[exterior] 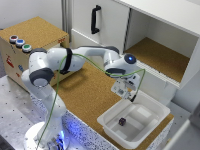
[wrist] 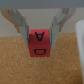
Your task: Place the pink block on the table
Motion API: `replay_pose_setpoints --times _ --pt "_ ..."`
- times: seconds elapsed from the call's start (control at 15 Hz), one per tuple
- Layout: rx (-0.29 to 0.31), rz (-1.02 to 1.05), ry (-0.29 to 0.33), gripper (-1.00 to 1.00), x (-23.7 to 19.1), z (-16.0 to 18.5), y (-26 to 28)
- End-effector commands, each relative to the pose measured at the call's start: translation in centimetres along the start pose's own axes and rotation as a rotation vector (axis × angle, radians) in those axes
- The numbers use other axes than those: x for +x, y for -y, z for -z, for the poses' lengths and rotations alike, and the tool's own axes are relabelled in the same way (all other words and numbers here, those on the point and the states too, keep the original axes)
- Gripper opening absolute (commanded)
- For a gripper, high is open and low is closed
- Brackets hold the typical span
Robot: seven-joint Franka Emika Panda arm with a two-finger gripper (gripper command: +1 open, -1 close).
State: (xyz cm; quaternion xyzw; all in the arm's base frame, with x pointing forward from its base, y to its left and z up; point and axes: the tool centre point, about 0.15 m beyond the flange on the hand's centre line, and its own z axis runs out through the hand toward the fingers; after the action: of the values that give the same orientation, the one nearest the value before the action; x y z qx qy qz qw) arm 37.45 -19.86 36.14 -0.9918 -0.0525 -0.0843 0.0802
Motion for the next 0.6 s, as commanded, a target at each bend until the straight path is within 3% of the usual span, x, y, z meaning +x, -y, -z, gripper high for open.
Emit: replay_pose_setpoints --times 0.0,0.33,0.4,0.53 --pt "-0.168 -0.138 0.019 -1.0 0.4 -5.3 4.8" --pt "-0.207 -0.153 -0.032 -1.0 -0.5 -9.7 3.6" --pt "-0.176 -0.118 -0.052 -1.0 -0.7 -10.6 3.5" --pt "-0.185 -0.093 -0.059 -1.0 -0.7 -12.1 3.1"
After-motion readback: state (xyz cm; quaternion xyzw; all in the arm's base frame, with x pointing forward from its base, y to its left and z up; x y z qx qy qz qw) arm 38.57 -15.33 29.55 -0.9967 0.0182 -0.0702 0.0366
